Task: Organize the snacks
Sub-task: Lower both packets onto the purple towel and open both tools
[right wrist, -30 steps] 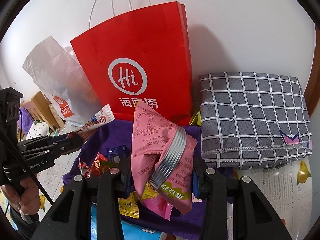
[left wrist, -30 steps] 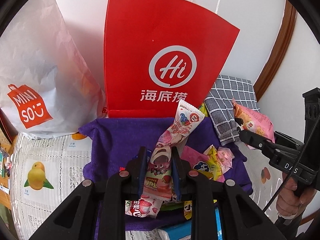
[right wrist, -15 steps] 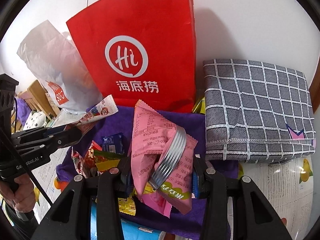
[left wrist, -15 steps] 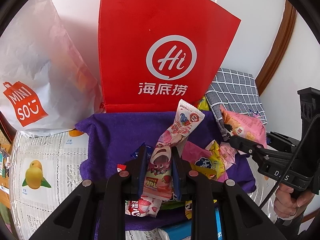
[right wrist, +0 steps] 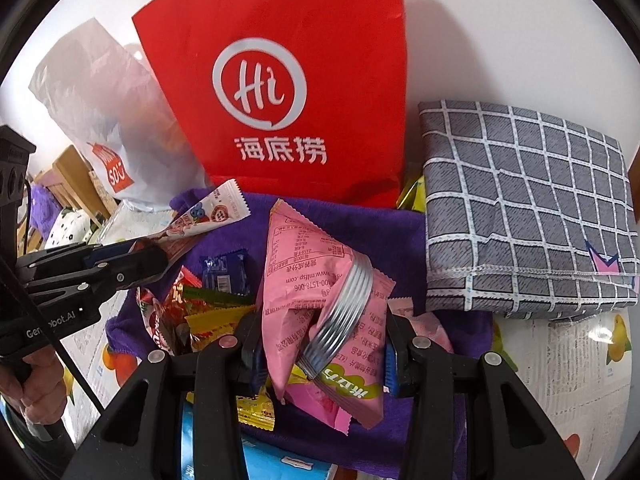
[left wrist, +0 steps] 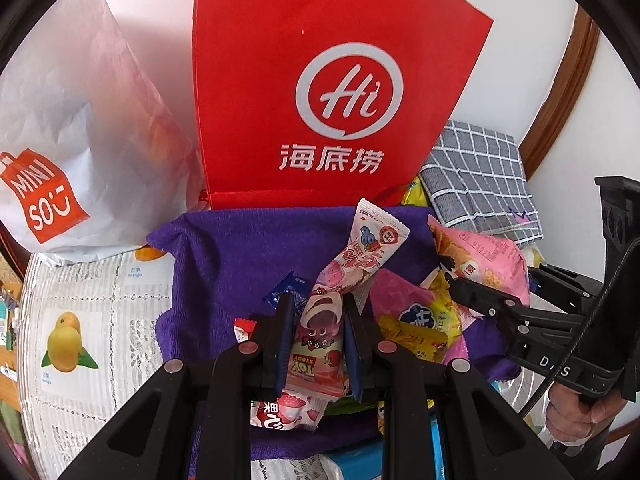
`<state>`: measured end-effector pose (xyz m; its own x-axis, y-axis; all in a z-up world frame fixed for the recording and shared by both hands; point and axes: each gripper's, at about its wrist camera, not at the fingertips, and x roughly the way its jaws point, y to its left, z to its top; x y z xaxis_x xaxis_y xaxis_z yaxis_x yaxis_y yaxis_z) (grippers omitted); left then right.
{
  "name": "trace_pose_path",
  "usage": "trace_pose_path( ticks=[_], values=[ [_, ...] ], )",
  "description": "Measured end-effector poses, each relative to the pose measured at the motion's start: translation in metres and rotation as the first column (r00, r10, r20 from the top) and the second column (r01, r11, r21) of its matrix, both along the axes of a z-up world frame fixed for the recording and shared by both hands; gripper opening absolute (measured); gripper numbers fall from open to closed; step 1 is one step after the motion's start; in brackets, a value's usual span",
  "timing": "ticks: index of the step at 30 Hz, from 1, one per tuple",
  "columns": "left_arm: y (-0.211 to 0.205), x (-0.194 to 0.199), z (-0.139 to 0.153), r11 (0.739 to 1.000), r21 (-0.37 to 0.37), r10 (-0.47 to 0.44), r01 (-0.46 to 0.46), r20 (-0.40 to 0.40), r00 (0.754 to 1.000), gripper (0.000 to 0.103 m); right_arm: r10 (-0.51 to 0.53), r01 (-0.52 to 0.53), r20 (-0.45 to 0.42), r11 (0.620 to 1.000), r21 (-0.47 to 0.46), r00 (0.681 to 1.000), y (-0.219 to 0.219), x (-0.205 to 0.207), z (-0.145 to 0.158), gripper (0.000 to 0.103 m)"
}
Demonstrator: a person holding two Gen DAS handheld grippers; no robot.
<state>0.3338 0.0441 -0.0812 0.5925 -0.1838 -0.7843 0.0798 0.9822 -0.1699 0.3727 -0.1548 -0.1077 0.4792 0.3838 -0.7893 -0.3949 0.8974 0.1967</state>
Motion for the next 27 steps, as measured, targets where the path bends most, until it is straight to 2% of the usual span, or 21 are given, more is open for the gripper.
trace_pose_path(
  ticks=[17, 27],
  values=[
    [-0.006, 0.009, -0.017, 1.000, 0.025, 0.003, -0.002, -0.066, 0.998, 0.022, 0.022, -0.025, -0.065, 0.999, -0.044, 0.998, 0.013, 0.005, -0.012, 0.047],
    [-0.006, 0.007, -0.016, 1.000, -0.013, -0.003, 0.003, -0.049, 0.999, 0.022, 0.026, -0.026, -0.026, 1.000, -0.003, 0.999, 0.011, -0.001, 0.001, 0.063]
  ],
)
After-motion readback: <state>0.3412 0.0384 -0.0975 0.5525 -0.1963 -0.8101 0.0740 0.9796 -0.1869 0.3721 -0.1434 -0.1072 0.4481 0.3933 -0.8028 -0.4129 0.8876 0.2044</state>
